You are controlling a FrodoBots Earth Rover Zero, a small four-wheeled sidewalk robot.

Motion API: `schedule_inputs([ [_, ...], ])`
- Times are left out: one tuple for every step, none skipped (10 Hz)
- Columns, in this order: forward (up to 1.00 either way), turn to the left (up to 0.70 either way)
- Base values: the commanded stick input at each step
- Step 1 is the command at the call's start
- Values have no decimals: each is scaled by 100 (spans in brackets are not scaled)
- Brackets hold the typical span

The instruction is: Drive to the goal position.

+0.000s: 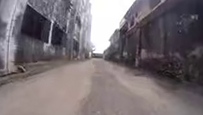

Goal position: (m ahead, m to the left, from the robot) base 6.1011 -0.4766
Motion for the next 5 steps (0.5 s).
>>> schedule_inputs([
  [50, 0],
  [50, 0],
  [50, 0],
  [50, 0],
  [50, 0],
])
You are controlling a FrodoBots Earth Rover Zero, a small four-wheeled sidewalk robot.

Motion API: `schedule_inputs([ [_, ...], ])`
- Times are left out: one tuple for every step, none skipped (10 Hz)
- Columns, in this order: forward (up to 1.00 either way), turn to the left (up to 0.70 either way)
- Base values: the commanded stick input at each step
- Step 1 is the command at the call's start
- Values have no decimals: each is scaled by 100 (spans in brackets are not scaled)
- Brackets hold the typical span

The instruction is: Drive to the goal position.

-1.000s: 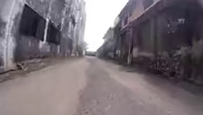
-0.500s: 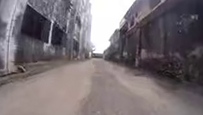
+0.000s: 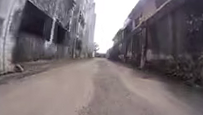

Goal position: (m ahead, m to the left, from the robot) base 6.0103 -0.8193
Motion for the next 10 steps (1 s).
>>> schedule_inputs([
  [50, 0],
  [50, 0],
  [50, 0],
  [50, 0],
  [50, 0],
  [50, 0],
  [50, 0],
  [50, 0],
  [50, 0],
  [50, 0],
])
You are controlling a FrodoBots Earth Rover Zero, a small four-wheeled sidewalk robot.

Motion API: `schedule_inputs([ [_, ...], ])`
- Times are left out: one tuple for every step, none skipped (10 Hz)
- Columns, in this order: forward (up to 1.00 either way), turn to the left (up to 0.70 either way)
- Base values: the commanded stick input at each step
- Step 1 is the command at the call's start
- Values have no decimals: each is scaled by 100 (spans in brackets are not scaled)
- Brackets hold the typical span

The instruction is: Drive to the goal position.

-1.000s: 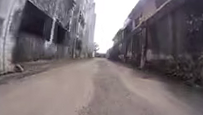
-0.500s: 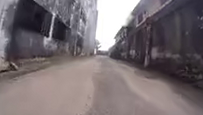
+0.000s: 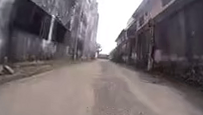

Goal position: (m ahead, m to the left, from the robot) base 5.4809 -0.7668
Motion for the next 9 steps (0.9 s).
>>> schedule_inputs([
  [50, 0],
  [50, 0],
  [50, 0],
  [50, 0],
  [50, 0],
  [50, 0],
  [50, 0],
  [50, 0],
  [50, 0],
])
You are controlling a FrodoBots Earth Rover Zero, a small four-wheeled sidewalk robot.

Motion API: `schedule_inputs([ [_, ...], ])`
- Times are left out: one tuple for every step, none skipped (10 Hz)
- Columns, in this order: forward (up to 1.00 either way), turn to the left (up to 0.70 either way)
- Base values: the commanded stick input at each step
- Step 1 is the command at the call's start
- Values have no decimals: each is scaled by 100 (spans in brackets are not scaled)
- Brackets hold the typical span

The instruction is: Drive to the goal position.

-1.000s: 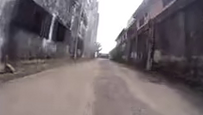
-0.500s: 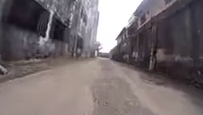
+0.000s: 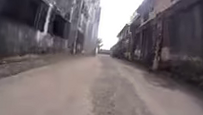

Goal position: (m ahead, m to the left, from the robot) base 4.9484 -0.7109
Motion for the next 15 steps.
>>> schedule_inputs([
  [50, 0],
  [50, 0],
  [50, 0],
  [50, 0],
  [50, 0],
  [50, 0],
  [50, 0],
  [50, 0],
  [50, 0],
  [50, 0],
  [50, 0],
  [50, 0],
  [50, 0],
  [50, 0],
  [50, 0],
])
